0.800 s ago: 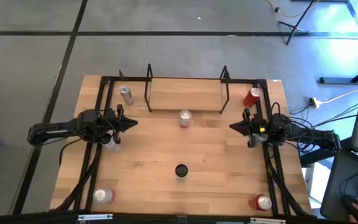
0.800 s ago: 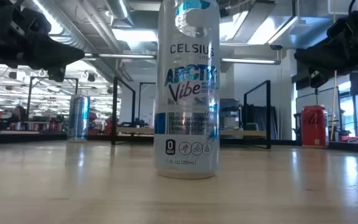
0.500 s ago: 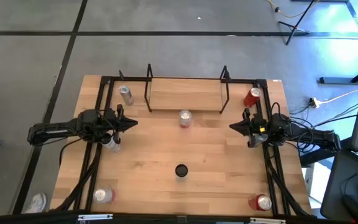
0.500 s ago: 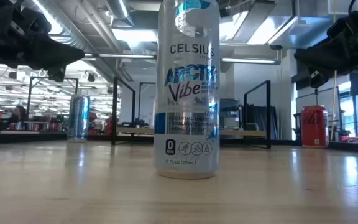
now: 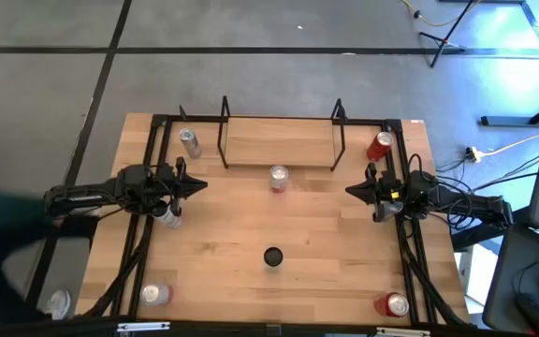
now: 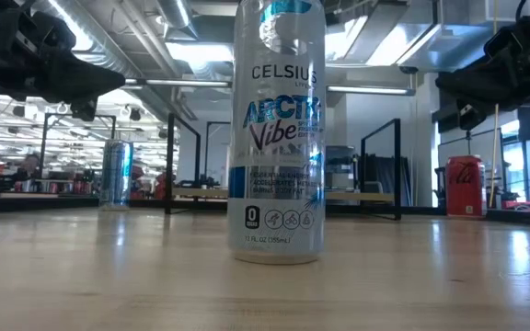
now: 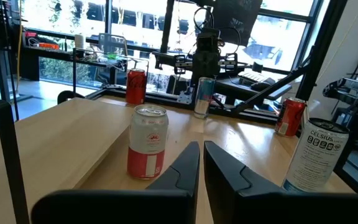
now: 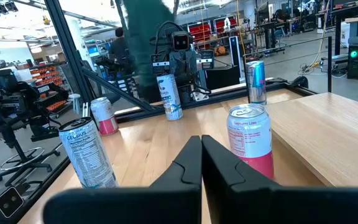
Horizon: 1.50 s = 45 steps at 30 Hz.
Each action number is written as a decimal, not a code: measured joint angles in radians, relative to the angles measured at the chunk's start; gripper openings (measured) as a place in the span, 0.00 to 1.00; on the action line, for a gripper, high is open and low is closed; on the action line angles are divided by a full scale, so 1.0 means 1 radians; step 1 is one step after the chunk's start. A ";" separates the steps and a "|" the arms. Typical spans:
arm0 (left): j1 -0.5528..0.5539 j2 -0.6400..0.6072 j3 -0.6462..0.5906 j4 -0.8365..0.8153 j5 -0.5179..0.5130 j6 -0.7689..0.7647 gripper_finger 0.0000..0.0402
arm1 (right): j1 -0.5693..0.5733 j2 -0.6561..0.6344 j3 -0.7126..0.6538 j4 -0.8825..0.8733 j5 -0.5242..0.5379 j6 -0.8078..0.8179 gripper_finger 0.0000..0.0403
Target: Place canned beverage on shelf
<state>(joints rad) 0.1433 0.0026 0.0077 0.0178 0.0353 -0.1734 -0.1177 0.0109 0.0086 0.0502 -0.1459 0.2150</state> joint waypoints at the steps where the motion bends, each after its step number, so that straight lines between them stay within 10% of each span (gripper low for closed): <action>1: 0.000 0.000 0.000 0.000 0.000 0.000 0.04 | 0.000 0.000 0.000 0.000 0.000 0.000 0.00; 38: 0.000 0.000 -0.001 0.033 -0.191 -0.034 0.04 | 0.000 0.000 0.001 -0.019 0.181 -0.218 0.00; 45: 0.000 0.000 -0.001 0.194 -0.206 -0.141 0.04 | 0.000 0.000 0.000 0.132 0.287 0.110 0.00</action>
<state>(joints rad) 0.1432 0.0026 0.0071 0.2119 -0.1706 -0.3144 -0.1181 0.0109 0.0082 0.1818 0.1415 0.3251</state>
